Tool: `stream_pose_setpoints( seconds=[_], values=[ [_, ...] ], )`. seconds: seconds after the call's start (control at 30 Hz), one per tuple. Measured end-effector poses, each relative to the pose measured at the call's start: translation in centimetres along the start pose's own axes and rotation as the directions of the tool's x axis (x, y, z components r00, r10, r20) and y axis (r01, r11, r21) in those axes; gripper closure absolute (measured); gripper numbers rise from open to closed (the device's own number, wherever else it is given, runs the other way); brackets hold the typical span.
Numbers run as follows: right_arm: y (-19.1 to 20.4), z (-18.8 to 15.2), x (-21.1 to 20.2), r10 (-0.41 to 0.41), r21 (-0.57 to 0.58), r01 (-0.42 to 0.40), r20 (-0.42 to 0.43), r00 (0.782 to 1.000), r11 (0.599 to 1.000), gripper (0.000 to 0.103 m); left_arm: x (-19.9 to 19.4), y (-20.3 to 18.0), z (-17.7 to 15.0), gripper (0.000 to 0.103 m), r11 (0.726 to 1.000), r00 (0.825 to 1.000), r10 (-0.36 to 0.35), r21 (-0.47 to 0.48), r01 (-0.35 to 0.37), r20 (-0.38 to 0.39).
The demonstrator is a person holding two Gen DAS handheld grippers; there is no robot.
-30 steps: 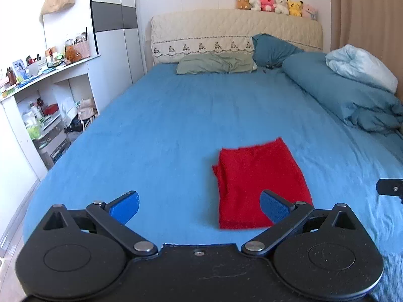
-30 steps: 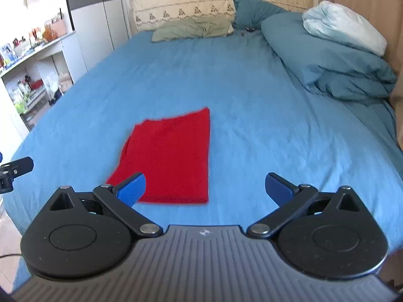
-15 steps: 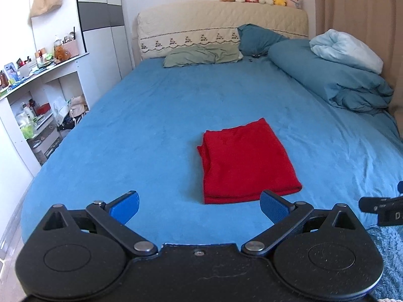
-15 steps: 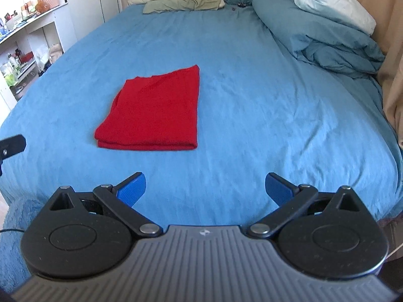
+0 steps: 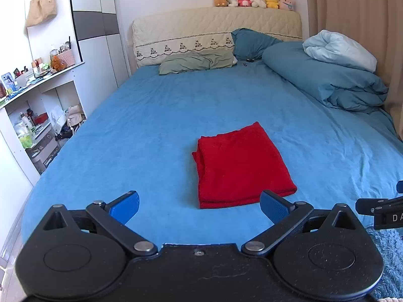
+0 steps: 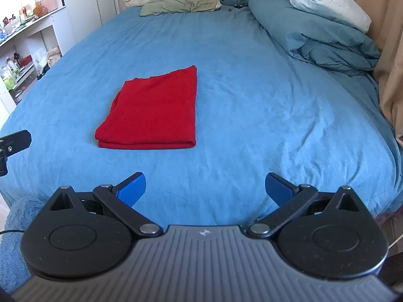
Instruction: Fold small clothes
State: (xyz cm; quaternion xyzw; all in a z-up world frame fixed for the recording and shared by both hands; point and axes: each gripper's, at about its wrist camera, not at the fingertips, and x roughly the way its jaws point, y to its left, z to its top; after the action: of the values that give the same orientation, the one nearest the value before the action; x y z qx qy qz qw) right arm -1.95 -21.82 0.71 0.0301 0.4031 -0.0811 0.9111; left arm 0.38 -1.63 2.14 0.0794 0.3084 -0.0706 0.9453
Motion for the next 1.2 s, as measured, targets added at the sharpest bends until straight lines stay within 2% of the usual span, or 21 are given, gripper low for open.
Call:
stream_pose_setpoints(
  seconds=[1.2],
  values=[
    [0.7, -0.3, -0.7, -0.006, 0.010, 0.005, 0.012, 1.000, 1.000, 0.000, -0.7, -0.1, -0.2, 0.000, 1.000, 1.000, 0.010, 0.004, -0.010, 0.015]
  ],
)
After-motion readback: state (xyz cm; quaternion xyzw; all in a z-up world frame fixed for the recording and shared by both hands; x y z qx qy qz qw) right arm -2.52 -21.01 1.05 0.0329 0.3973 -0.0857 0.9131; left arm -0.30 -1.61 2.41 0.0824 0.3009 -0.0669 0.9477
